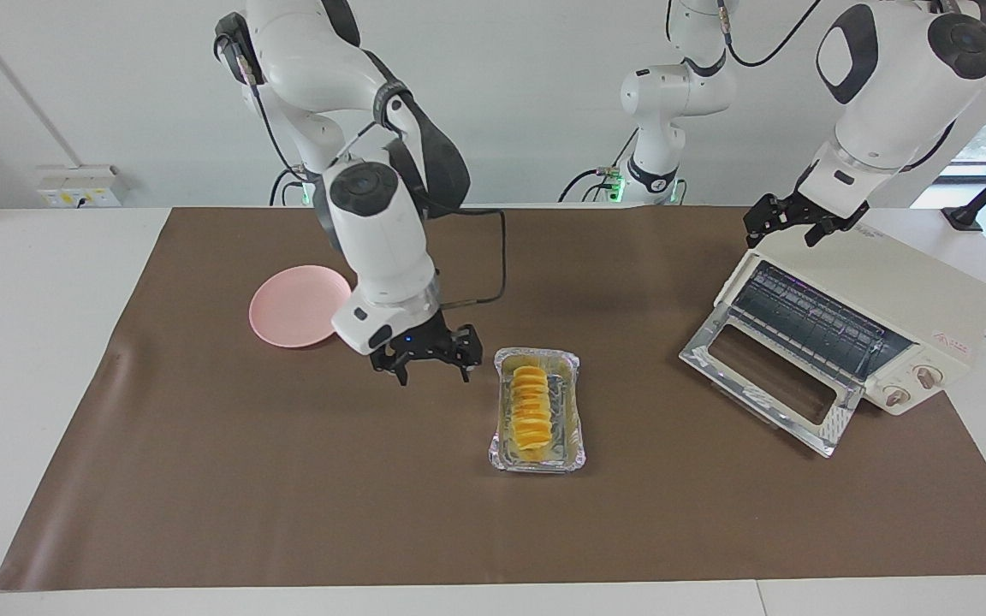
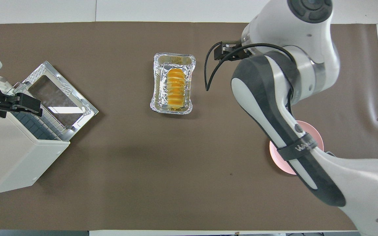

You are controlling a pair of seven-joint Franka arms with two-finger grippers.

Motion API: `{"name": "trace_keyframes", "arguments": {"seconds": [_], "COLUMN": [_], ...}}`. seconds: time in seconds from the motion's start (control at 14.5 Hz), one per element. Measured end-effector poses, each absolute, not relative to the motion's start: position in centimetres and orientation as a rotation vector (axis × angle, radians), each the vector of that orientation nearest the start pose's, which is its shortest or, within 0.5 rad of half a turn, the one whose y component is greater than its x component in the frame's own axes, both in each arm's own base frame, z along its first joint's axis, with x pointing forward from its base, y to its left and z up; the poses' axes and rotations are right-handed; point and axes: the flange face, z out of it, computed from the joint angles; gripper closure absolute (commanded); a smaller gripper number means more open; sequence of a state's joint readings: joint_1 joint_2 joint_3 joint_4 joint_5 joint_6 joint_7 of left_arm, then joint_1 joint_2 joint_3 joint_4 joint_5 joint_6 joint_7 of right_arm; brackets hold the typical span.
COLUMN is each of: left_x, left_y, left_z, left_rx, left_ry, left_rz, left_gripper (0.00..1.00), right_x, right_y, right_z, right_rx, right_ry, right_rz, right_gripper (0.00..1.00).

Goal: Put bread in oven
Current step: 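Release the foil tray and withdraw the right gripper to rest, then reach the left gripper to the foil tray holding the bread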

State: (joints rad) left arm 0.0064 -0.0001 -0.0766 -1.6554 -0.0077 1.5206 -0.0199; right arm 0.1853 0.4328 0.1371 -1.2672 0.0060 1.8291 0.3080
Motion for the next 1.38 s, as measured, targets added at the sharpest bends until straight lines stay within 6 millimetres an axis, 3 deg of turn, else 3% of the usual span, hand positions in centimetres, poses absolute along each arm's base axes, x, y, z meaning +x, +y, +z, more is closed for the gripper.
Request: {"name": "trace_keyframes", "arguments": {"seconds": [0.21,0.41,0.62,0.76,0.96,1.17,1.38], "left_x": [54.3,54.3,54.5,54.7,55.7,59.4,62.0], "left_y": [-3.9,-3.8,-4.4,-5.8,-10.2,-17.5,-27.0], "left_z": [58.1,58.1,58.2,58.5,58.3,56.8,53.4], "left_rx": [-3.135,-3.135,-3.137,-3.160,-3.200,-3.207,-3.211], "left_ry": [0.078,0.075,0.091,0.116,0.130,0.070,-0.017], "left_rz": [0.215,0.217,0.186,0.144,0.136,0.155,0.168], "left_gripper": [0.00,0.00,0.00,0.00,0.00,0.00,0.00], "right_x": [64.3,60.8,58.3,57.9,57.6,57.5,57.5], "right_y": [12.1,4.7,-0.4,-0.8,0.1,-0.2,-1.2], "right_z": [57.6,62.6,64.6,63.2,61.0,60.7,60.7], "right_rx": [-3.086,-3.107,-3.120,-3.123,-3.125,-3.125,-3.126], "right_ry": [-0.024,0.012,0.059,0.067,0.043,0.052,0.080], "right_rz": [-0.048,-0.080,-0.071,-0.025,0.046,0.054,0.057], "right_gripper": [0.00,0.00,0.00,0.00,0.00,0.00,0.00]}}
